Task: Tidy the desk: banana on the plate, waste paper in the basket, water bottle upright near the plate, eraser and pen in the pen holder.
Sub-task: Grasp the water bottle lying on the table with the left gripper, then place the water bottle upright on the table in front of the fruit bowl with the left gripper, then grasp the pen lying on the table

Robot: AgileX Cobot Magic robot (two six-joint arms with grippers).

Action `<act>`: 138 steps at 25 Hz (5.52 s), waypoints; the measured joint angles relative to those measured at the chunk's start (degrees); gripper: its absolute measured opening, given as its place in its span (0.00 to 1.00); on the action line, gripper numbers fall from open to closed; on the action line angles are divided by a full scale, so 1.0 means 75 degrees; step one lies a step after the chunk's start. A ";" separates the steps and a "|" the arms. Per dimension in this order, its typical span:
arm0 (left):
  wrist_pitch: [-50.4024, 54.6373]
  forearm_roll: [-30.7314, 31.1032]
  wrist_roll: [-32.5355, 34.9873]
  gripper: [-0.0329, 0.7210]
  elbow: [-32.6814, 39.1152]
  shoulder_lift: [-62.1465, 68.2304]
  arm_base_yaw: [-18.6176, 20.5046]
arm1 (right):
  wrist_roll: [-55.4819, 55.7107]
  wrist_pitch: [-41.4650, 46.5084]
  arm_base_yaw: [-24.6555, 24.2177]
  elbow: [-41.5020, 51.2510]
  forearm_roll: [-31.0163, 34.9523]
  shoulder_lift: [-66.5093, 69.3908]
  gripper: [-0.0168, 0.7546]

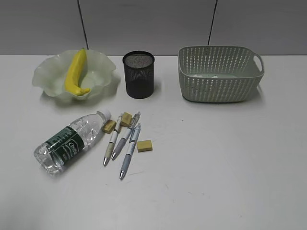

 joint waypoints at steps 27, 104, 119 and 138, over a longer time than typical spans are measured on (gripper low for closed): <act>-0.0469 0.0605 0.0618 0.82 -0.5423 1.2207 -0.1706 | -0.0025 -0.0006 0.0000 0.0032 0.0000 0.0000 0.61; -1.4877 0.0621 -0.1228 0.70 0.0907 1.1745 -0.1735 | -0.0025 -0.0023 0.0000 0.0032 0.0000 0.0000 0.61; -1.4765 0.0659 -0.1236 0.83 0.0907 1.0801 -0.1735 | -0.0025 -0.0023 0.0000 0.0032 0.0000 0.0000 0.61; -0.6031 0.0826 -0.1236 0.83 0.0099 0.4568 -0.1742 | -0.0027 -0.0023 0.0000 0.0032 0.0000 0.0000 0.61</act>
